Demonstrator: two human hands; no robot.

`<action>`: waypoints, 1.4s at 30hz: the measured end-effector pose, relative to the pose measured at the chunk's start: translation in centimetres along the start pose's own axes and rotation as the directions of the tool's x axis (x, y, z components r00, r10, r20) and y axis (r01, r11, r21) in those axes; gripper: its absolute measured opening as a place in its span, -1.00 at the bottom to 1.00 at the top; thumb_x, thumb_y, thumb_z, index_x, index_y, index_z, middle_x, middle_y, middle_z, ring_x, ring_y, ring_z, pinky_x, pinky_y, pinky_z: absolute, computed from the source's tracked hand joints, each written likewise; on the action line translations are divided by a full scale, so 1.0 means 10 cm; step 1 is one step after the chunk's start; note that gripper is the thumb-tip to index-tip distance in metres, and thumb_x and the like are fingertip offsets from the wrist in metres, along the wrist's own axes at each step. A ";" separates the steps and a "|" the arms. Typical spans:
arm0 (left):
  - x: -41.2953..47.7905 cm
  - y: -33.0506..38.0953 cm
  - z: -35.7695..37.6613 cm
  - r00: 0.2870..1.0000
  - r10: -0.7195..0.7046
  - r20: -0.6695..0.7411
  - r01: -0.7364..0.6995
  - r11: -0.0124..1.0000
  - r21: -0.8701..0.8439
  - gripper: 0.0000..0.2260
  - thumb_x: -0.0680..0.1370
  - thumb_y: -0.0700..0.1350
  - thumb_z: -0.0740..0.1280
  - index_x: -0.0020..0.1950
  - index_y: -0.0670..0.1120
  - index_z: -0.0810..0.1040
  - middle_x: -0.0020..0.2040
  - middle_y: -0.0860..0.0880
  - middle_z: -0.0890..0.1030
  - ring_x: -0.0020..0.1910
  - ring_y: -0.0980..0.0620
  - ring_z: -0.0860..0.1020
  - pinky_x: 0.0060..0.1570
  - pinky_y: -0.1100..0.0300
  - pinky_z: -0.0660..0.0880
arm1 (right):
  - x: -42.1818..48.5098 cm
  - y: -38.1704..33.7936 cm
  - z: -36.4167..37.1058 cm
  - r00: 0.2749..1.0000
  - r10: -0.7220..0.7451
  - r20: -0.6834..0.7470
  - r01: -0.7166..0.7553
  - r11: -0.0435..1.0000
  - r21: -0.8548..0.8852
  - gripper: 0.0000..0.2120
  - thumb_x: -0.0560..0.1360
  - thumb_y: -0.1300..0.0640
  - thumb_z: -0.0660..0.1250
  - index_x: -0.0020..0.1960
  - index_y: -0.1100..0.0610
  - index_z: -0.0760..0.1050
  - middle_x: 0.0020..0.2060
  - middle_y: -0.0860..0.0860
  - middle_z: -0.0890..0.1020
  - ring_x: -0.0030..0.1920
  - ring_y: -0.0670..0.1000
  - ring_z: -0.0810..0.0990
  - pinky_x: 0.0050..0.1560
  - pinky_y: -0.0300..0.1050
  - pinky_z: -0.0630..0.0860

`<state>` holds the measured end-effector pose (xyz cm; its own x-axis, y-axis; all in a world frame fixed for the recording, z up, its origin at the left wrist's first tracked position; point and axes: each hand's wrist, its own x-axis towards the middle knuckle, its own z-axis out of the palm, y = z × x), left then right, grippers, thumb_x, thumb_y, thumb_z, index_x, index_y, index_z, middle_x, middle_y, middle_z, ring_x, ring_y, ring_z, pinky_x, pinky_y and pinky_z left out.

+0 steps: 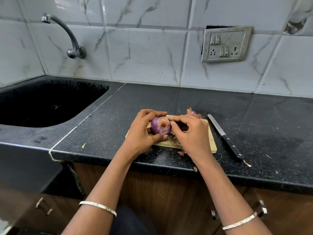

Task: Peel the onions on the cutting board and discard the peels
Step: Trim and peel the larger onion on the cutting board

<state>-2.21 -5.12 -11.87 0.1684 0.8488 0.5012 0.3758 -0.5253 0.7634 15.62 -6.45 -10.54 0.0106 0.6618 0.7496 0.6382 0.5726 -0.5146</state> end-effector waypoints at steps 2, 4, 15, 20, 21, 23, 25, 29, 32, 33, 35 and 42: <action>-0.01 0.02 0.00 0.999 0.000 -0.039 0.001 0.999 0.035 -0.40 0.34 -0.15 0.66 0.33 0.09 0.59 0.24 0.05 0.52 0.23 0.13 0.55 0.23 0.10 0.58 | 0.00 -0.04 -0.01 0.999 -0.040 0.012 0.040 0.999 0.004 -0.87 0.44 0.24 0.52 -0.02 0.10 0.73 -0.13 -0.07 0.73 -0.10 -0.17 0.65 0.11 -0.55 0.32; -0.01 0.03 0.01 0.998 -0.013 -0.056 0.013 1.000 0.009 -0.38 0.32 -0.15 0.65 0.34 0.07 0.56 0.24 0.02 0.57 0.20 0.14 0.58 0.20 0.10 0.60 | -0.01 -0.07 -0.01 0.996 -0.079 0.036 0.079 0.997 0.004 -0.84 0.43 0.22 0.53 0.01 0.10 0.71 -0.11 -0.07 0.70 -0.06 -0.16 0.62 0.09 -0.52 0.31; -0.01 0.05 0.01 0.993 -0.044 -0.106 0.046 0.999 0.017 -0.44 0.30 -0.08 0.68 0.22 0.01 0.55 0.19 0.06 0.62 0.15 0.20 0.59 0.09 0.22 0.62 | 0.00 -0.06 0.00 0.999 -0.010 0.033 0.008 0.999 0.053 -0.90 0.39 0.32 0.53 -0.12 0.17 0.71 -0.17 -0.01 0.73 -0.12 -0.08 0.68 0.11 -0.64 0.22; -0.01 0.05 0.00 0.994 -0.048 -0.098 0.048 0.999 0.004 -0.45 0.31 -0.08 0.68 0.23 0.00 0.55 0.20 0.05 0.61 0.16 0.19 0.59 0.05 0.35 0.59 | 0.01 -0.07 0.02 0.999 -0.001 0.034 0.002 1.000 -0.024 -0.93 0.41 0.30 0.50 -0.12 0.18 0.69 -0.20 0.00 0.72 -0.19 -0.06 0.66 0.10 -0.68 0.18; -0.02 0.05 0.00 0.994 -0.047 -0.097 0.048 0.999 0.005 -0.46 0.32 -0.07 0.68 0.23 0.00 0.55 0.20 0.05 0.61 0.16 0.19 0.59 0.05 0.35 0.59 | 0.01 -0.07 0.02 1.000 -0.001 0.031 0.002 0.999 -0.035 -0.93 0.41 0.29 0.50 -0.13 0.18 0.68 -0.20 0.00 0.71 -0.19 -0.06 0.65 0.10 -0.69 0.17; -0.02 0.05 0.01 0.994 -0.044 -0.095 0.045 0.999 0.009 -0.46 0.32 -0.07 0.68 0.23 0.01 0.56 0.20 0.06 0.61 0.16 0.20 0.59 0.06 0.33 0.60 | 0.01 -0.07 0.03 1.000 -0.004 0.029 0.005 0.999 -0.045 -0.94 0.41 0.30 0.49 -0.13 0.19 0.68 -0.21 0.00 0.71 -0.19 -0.06 0.65 0.10 -0.68 0.18; -0.02 0.05 0.01 0.994 -0.046 -0.097 0.047 0.999 0.003 -0.45 0.32 -0.07 0.68 0.23 0.01 0.56 0.20 0.05 0.61 0.16 0.20 0.60 0.07 0.29 0.61 | 0.00 -0.06 0.02 1.000 0.003 0.021 -0.002 0.999 -0.035 -0.93 0.42 0.29 0.48 -0.11 0.18 0.68 -0.20 -0.01 0.71 -0.18 -0.10 0.64 0.08 -0.66 0.24; -0.02 0.04 0.02 0.993 -0.061 -0.101 0.060 0.998 -0.020 -0.46 0.33 -0.13 0.67 0.24 -0.02 0.56 0.20 0.02 0.62 0.16 0.17 0.61 0.07 0.24 0.63 | 0.00 -0.05 -0.02 0.997 0.066 0.042 -0.070 0.994 0.088 -0.87 0.42 0.26 0.51 -0.03 0.15 0.71 -0.17 -0.06 0.71 -0.17 -0.17 0.67 -0.04 -0.48 0.50; -0.02 0.04 0.02 0.993 -0.066 -0.096 0.062 0.997 -0.043 -0.46 0.33 -0.17 0.67 0.24 -0.05 0.57 0.19 0.03 0.63 0.17 0.16 0.61 0.05 0.28 0.62 | 0.00 -0.06 -0.01 0.998 0.030 0.051 -0.034 0.997 0.073 -0.87 0.40 0.24 0.55 -0.05 0.13 0.73 -0.16 -0.05 0.72 -0.15 -0.18 0.67 -0.01 -0.51 0.45; -0.02 0.04 0.02 0.993 -0.066 -0.094 0.062 0.997 -0.050 -0.46 0.32 -0.17 0.67 0.24 -0.06 0.57 0.19 0.03 0.63 0.16 0.18 0.61 0.05 0.29 0.62 | 0.00 -0.05 -0.01 0.999 0.021 0.035 -0.023 0.998 0.064 -0.88 0.40 0.26 0.55 -0.07 0.15 0.73 -0.17 -0.03 0.73 -0.14 -0.17 0.67 0.02 -0.54 0.40; -0.02 0.05 0.01 0.994 -0.067 -0.091 0.061 0.996 -0.062 -0.45 0.31 -0.16 0.68 0.24 -0.06 0.57 0.19 0.03 0.63 0.16 0.20 0.60 0.04 0.31 0.61 | 0.01 -0.05 0.00 1.000 0.001 0.008 -0.002 1.000 0.027 -0.90 0.38 0.30 0.55 -0.12 0.18 0.73 -0.19 0.01 0.74 -0.16 -0.10 0.67 0.08 -0.63 0.28; -0.02 0.04 0.01 0.995 -0.053 -0.087 0.049 0.998 -0.043 -0.45 0.31 -0.16 0.68 0.24 -0.03 0.58 0.19 0.04 0.63 0.15 0.19 0.61 0.04 0.33 0.60 | -0.01 -0.05 0.06 0.999 -0.041 0.015 0.043 0.987 -0.157 -0.95 0.40 0.27 0.48 -0.17 0.18 0.62 -0.25 0.00 0.65 -0.24 -0.05 0.56 0.09 -0.34 0.34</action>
<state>-1.99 -5.45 -11.74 0.0681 0.8669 0.4938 0.3446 -0.4849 0.8038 14.83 -6.47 -10.64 -0.0269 0.6452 0.7636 0.7511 0.5171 -0.4104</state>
